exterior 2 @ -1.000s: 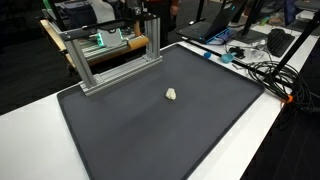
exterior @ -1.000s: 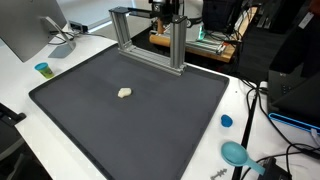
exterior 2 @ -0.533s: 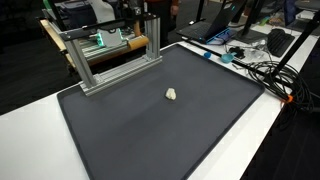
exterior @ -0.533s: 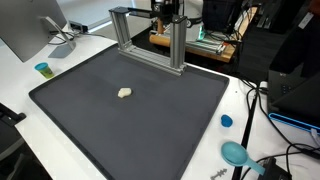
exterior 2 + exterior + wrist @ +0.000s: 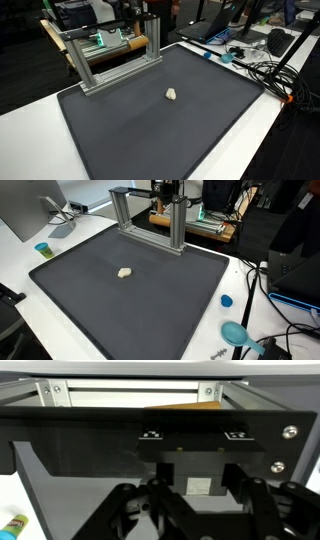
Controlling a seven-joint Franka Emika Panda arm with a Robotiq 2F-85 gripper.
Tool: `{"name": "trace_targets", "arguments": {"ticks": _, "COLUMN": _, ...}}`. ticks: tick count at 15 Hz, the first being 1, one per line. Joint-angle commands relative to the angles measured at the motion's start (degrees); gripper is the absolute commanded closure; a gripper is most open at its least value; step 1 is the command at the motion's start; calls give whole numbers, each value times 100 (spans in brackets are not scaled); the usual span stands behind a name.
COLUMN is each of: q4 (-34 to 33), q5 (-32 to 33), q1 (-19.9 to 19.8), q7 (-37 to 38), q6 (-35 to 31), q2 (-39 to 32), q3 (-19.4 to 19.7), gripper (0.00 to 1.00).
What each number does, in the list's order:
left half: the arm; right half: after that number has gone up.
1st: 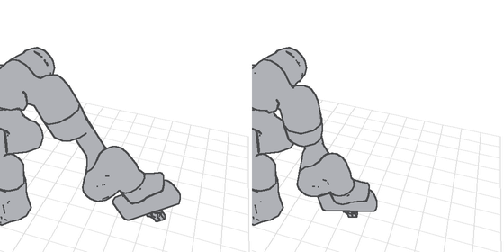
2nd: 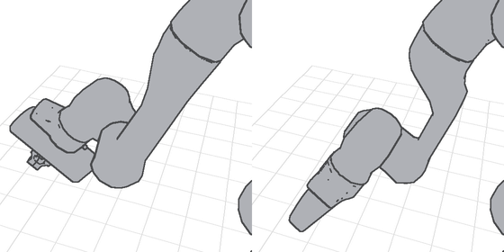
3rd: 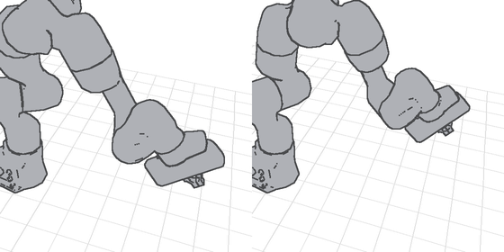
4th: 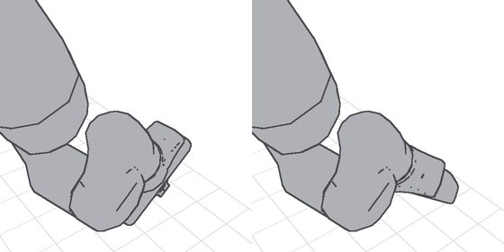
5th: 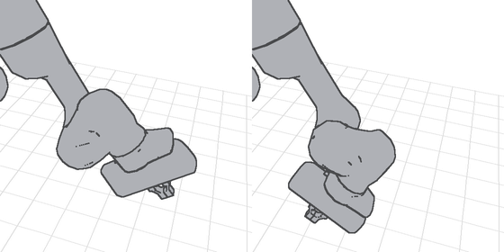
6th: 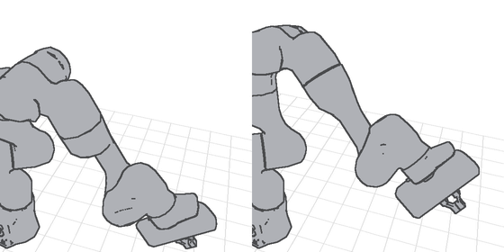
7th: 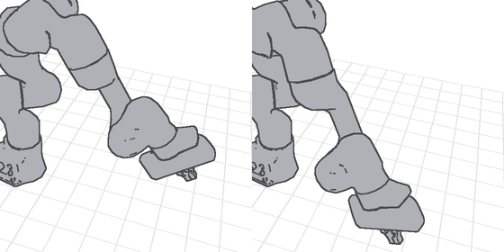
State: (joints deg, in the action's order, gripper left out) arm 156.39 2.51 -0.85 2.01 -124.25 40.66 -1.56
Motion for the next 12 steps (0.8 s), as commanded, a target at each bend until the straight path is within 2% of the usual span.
{"name": "trace_targets", "arguments": {"ticks": 1, "q4": 105, "q5": 32, "q1": 62, "q7": -229, "q6": 121, "q2": 203, "q3": 80, "gripper": 54}}
{"name": "trace_targets", "arguments": {"ticks": 2, "q4": 103, "q5": 63, "q1": 32, "q7": -184, "q6": 119, "q2": 195, "q3": 49, "gripper": 52}}
{"name": "trace_targets", "arguments": {"ticks": 3, "q4": 94, "q5": 65, "q1": 23, "q7": -175, "q6": 129, "q2": 179, "q3": 51, "gripper": 43}}
{"name": "trace_targets", "arguments": {"ticks": 4, "q4": 89, "q5": 68, "q1": 6, "q7": -149, "q6": 130, "q2": 166, "q3": 50, "gripper": 24}}
{"name": "trace_targets", "arguments": {"ticks": 6, "q4": 86, "q5": 66, "q1": -23, "q7": -134, "q6": 167, "q2": 152, "q3": 71, "gripper": 8}}
{"name": "trace_targets", "arguments": {"ticks": 8, "q4": 92, "q5": 30, "q1": -36, "q7": -108, "q6": 214, "q2": 161, "q3": 90, "gripper": 13}}
{"name": "trace_targets", "arguments": {"ticks": 10, "q4": 102, "q5": 10, "q1": -36, "q7": -107, "q6": 240, "q2": 174, "q3": 111, "gripper": 30}}
{"name": "trace_targets", "arguments": {"ticks": 11, "q4": 108, "q5": -5, "q1": -32, "q7": -103, "q6": 257, "q2": 193, "q3": 122, "gripper": 41}}
{"name": "trace_targets", "arguments": {"ticks": 12, "q4": 114, "q5": -11, "q1": -37, "q7": -91, "q6": 261, "q2": 215, "q3": 130, "gripper": 47}}
